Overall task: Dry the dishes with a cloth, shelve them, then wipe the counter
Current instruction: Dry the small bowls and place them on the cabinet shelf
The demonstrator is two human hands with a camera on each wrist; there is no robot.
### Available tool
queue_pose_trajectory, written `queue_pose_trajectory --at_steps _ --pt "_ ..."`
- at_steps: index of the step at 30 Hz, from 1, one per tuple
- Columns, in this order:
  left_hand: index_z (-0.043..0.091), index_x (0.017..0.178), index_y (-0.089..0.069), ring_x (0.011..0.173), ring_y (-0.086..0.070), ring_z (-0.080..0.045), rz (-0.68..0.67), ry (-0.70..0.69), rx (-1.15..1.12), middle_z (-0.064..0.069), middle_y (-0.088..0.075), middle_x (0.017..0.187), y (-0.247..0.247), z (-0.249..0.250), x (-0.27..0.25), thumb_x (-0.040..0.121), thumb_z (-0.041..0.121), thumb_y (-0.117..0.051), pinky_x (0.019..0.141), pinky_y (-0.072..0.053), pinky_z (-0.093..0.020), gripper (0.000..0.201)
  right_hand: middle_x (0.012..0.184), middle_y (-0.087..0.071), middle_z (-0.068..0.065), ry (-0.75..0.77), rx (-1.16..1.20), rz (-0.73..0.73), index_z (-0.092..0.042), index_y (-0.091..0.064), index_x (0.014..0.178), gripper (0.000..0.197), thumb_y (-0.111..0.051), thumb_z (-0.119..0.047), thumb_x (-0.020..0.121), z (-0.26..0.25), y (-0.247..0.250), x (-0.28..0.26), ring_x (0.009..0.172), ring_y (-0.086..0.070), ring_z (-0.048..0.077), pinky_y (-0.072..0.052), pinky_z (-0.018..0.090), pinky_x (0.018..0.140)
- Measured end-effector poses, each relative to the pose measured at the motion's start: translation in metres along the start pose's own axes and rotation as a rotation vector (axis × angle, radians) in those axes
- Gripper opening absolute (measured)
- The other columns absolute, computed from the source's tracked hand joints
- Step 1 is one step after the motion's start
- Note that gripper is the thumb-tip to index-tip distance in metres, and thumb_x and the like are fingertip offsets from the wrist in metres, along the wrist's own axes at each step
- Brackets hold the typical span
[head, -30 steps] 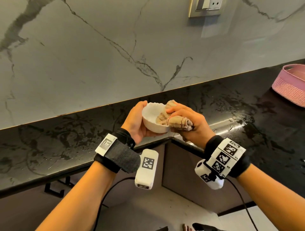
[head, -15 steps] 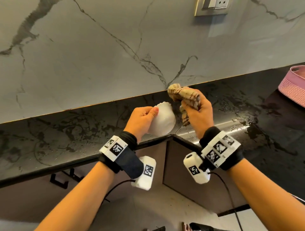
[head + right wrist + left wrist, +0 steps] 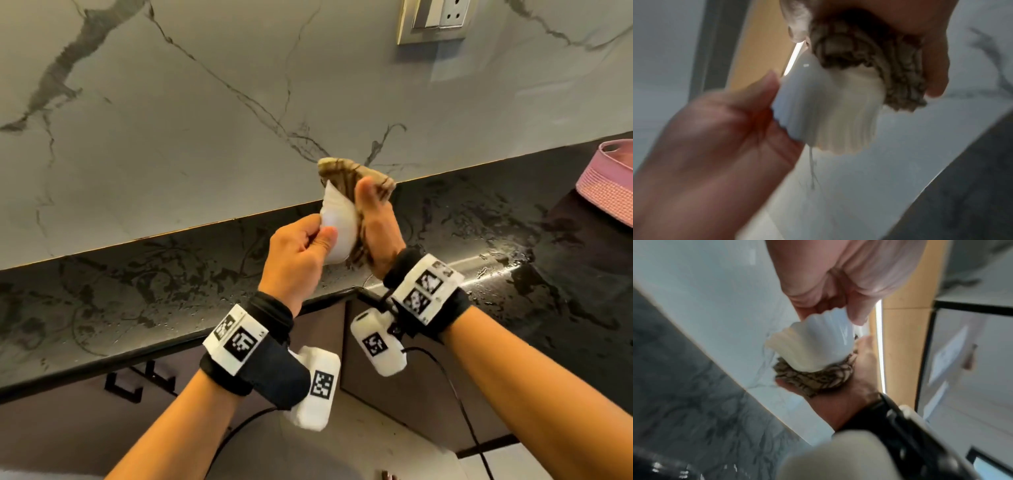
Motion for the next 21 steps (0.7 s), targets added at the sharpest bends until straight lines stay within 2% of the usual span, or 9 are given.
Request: queue_pose_trajectory --at_steps 3,4,6,8,10,13,17,19,21 --pt "0.001 0.07 -0.058 0.061 -0.04 -0.016 -0.005 -0.314 0.25 -0.002 -0.045 0.066 -0.013 0.018 0.0 0.085 0.021 -0.052 0.058 -0.033 -0.009 0.026 0.1 -0.067 0.007 -0.291 0.532 0.095 -0.019 -0.069 0.105 0.065 -0.05 -0.071 0.07 0.019 0.003 -0.005 0.09 -0.062 0.021 -0.05 0.036 0.087" --pt "0.004 0.069 -0.06 0.058 -0.04 -0.018 0.003 -0.407 0.367 0.0 -0.044 0.064 -0.016 0.023 -0.001 0.085 0.021 -0.052 0.055 -0.031 -0.005 0.025 0.1 -0.067 0.009 -0.34 0.612 0.12 -0.018 -0.071 0.104 0.067 -0.042 -0.072 0.075 0.026 0.002 -0.01 0.092 -0.063 0.023 -0.049 0.038 0.09" --pt "0.003 0.073 -0.065 0.055 -0.05 -0.024 -0.021 -0.51 0.594 -0.004 -0.054 0.062 -0.025 0.019 0.0 0.083 0.019 -0.048 0.052 -0.034 -0.009 0.025 0.121 -0.055 0.019 -0.415 0.72 0.151 -0.009 -0.054 0.129 0.081 -0.037 -0.072 0.081 0.041 0.001 -0.022 0.115 -0.052 0.033 -0.036 0.044 0.109" --pt "0.004 0.073 -0.067 0.054 -0.06 -0.025 -0.118 -0.543 0.791 -0.007 -0.065 0.063 -0.032 0.002 0.004 0.079 0.016 -0.046 0.051 -0.044 -0.023 0.025 0.135 -0.048 0.019 -0.514 0.726 0.229 -0.009 -0.043 0.138 0.083 -0.036 -0.071 0.083 0.051 0.006 -0.029 0.128 -0.044 0.032 -0.031 0.044 0.112" --pt "0.007 0.069 -0.064 0.052 -0.063 -0.025 -0.236 -0.498 0.961 -0.007 -0.065 0.061 -0.034 -0.018 0.007 0.074 0.016 -0.053 0.043 -0.045 -0.021 0.015 0.124 -0.06 0.013 -0.629 0.59 0.291 -0.014 -0.056 0.126 0.071 -0.032 -0.068 0.087 0.061 0.014 -0.033 0.114 -0.057 0.027 -0.047 0.04 0.099" --pt "0.005 0.07 -0.063 0.051 -0.064 -0.029 -0.284 -0.439 1.07 -0.01 -0.066 0.059 -0.031 -0.033 0.009 0.069 0.013 -0.067 0.043 -0.047 -0.025 0.009 0.115 -0.067 0.011 -0.709 0.353 0.287 -0.018 -0.063 0.118 0.058 -0.039 -0.062 0.088 0.064 0.025 -0.039 0.104 -0.064 0.026 -0.052 0.041 0.09" --pt "0.0 0.075 -0.063 0.056 -0.053 -0.026 -0.04 -0.347 0.747 -0.009 -0.056 0.061 -0.01 -0.015 0.015 0.08 0.014 -0.047 0.05 -0.035 -0.019 0.022 0.125 -0.059 0.013 -0.504 0.107 0.273 -0.024 -0.054 0.119 0.028 -0.041 -0.034 0.097 0.036 0.039 -0.026 0.113 -0.058 0.029 -0.047 0.051 0.097" --pt "0.002 0.08 -0.063 0.072 -0.051 -0.022 0.072 -0.138 0.341 -0.01 -0.059 0.075 0.008 -0.009 0.023 0.091 0.014 -0.045 0.064 -0.039 -0.02 0.024 0.135 -0.053 0.008 -0.32 -0.006 0.217 -0.02 -0.049 0.128 0.031 -0.042 -0.019 0.098 0.017 0.045 -0.016 0.124 -0.051 0.025 -0.041 0.049 0.104" --pt "0.011 0.083 -0.062 0.086 -0.052 -0.021 0.182 0.096 -0.101 -0.007 -0.061 0.088 0.018 -0.005 0.029 0.098 0.01 -0.041 0.076 -0.043 -0.03 0.026 0.141 -0.047 0.002 -0.162 -0.113 0.157 -0.018 -0.041 0.136 0.042 -0.046 -0.009 0.095 0.004 0.05 -0.012 0.131 -0.045 0.017 -0.036 0.042 0.11"
Point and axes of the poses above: each hand's wrist, its own x-axis towards the middle knuckle, its own y-axis out of the back of the hand, z = x × y, the point moved 5 cm from there along x, towards the middle knuckle
